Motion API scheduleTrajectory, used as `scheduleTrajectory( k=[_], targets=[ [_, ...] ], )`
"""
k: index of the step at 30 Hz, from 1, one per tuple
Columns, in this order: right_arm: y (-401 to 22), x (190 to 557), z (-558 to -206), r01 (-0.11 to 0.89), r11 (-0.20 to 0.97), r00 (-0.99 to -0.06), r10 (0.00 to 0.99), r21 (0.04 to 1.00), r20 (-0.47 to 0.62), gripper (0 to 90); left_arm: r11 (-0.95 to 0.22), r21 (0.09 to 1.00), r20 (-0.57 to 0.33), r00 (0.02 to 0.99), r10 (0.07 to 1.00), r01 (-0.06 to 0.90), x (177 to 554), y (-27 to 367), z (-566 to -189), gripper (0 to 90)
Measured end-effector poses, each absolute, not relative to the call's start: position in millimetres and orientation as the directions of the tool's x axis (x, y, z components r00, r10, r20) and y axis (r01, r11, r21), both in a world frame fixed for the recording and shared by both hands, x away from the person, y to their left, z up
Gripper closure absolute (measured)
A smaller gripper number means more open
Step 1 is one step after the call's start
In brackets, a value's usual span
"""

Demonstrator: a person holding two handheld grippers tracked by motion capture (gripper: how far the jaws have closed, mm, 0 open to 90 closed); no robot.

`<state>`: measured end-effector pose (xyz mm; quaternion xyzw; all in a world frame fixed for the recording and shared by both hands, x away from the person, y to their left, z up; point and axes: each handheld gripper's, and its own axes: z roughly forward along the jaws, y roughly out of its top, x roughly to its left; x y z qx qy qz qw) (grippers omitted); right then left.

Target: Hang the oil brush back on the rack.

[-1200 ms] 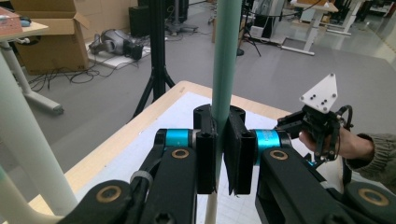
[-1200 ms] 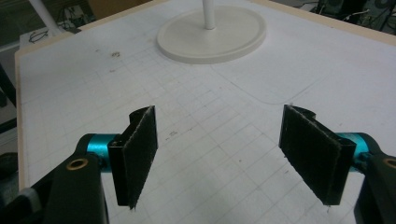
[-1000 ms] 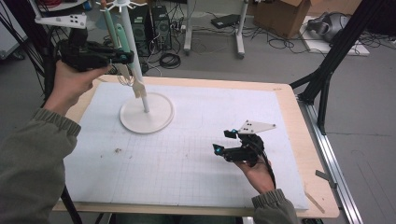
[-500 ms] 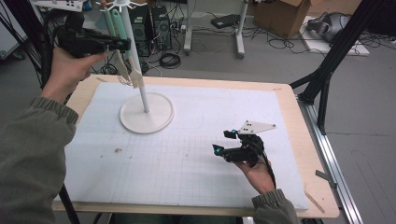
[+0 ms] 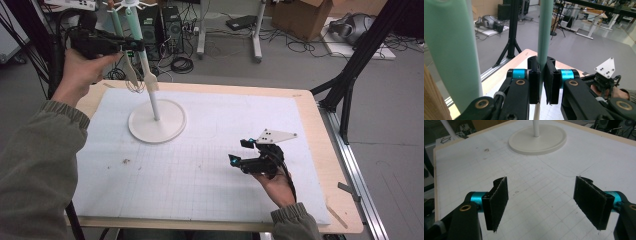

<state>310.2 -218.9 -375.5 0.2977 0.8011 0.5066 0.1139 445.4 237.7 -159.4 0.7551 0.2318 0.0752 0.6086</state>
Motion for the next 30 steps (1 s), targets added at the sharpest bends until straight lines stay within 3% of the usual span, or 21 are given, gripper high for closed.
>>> scheduleTrajectory(
  k=[19,30],
  targets=[
    [-217.6,308.7,-374.2,0.356,0.314,-0.803,0.585,0.880,0.116,26.9,-0.144,0.953,-0.159,0.845,0.511,0.267,445.6,239.2,-163.8,81.8],
    [-217.7,308.8,-373.4,0.353,0.314,-0.801,0.589,0.881,0.111,26.7,-0.170,0.965,-0.064,0.804,0.591,0.202,428.0,238.1,-160.5,66.9]
  ],
)
